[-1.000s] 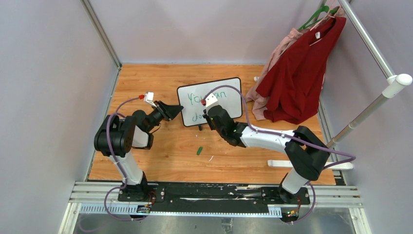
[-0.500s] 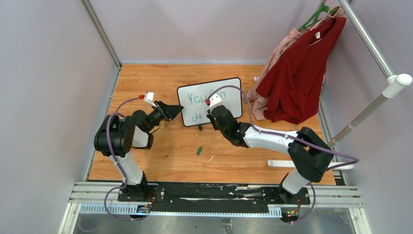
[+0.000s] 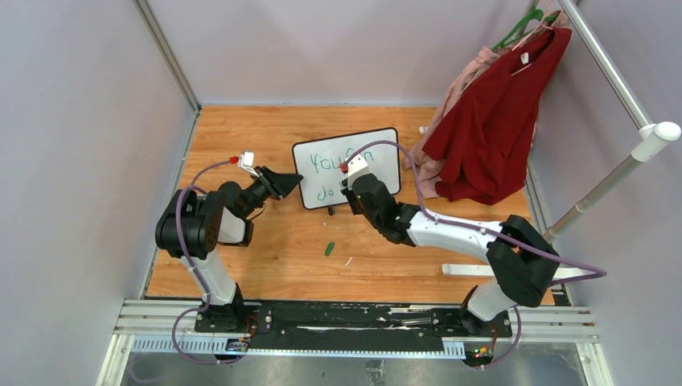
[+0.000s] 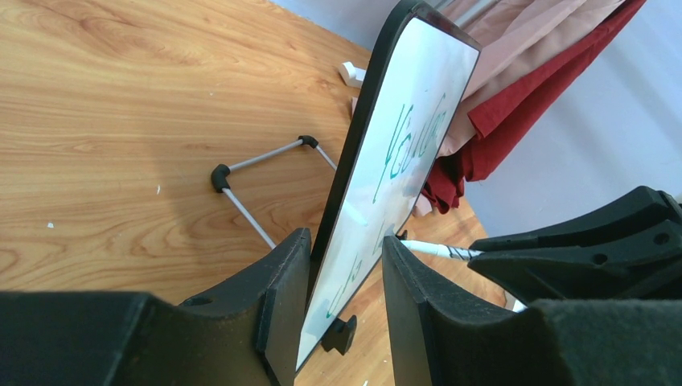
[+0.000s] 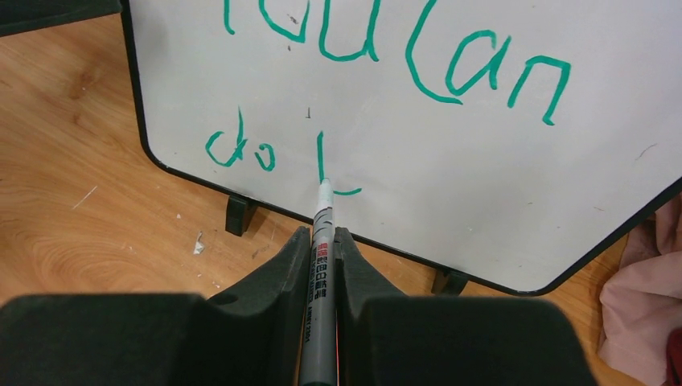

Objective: Write a sentence on the whiteboard

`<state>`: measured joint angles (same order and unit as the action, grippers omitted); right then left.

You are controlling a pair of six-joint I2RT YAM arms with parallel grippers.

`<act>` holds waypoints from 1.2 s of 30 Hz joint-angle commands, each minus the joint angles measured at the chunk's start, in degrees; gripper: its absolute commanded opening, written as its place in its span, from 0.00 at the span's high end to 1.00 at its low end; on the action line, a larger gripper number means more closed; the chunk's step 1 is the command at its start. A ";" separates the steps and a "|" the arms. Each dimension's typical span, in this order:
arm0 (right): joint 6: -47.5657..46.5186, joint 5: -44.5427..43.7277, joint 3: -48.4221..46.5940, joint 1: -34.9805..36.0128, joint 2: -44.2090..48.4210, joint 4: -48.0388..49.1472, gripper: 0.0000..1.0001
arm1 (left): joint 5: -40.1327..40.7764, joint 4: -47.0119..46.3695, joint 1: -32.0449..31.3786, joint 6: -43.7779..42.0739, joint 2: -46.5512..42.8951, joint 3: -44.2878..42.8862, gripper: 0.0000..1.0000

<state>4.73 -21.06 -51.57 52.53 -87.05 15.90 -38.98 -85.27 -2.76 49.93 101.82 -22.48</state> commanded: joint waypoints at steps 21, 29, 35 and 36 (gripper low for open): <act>1.21 0.84 -5.25 0.61 -5.08 0.43 1.00 | -0.57 -3.12 -0.44 -0.80 -1.62 0.60 0.57; 2.33 0.30 -5.11 -0.58 -6.05 0.11 1.00 | -0.57 -3.13 -0.42 -0.80 -1.73 0.59 0.57; 2.53 -0.96 -4.06 -1.57 -4.90 -0.08 1.00 | -0.66 -3.12 -0.40 -0.71 -1.38 0.51 0.57; 2.58 -1.16 -3.83 -1.76 -4.67 -0.08 1.00 | -0.66 -3.10 -0.41 -0.71 -1.37 0.51 0.57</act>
<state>6.52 -19.51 -55.22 52.38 -92.71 15.75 -38.98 -85.27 -2.76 49.95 101.60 -22.48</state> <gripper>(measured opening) 0.172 0.430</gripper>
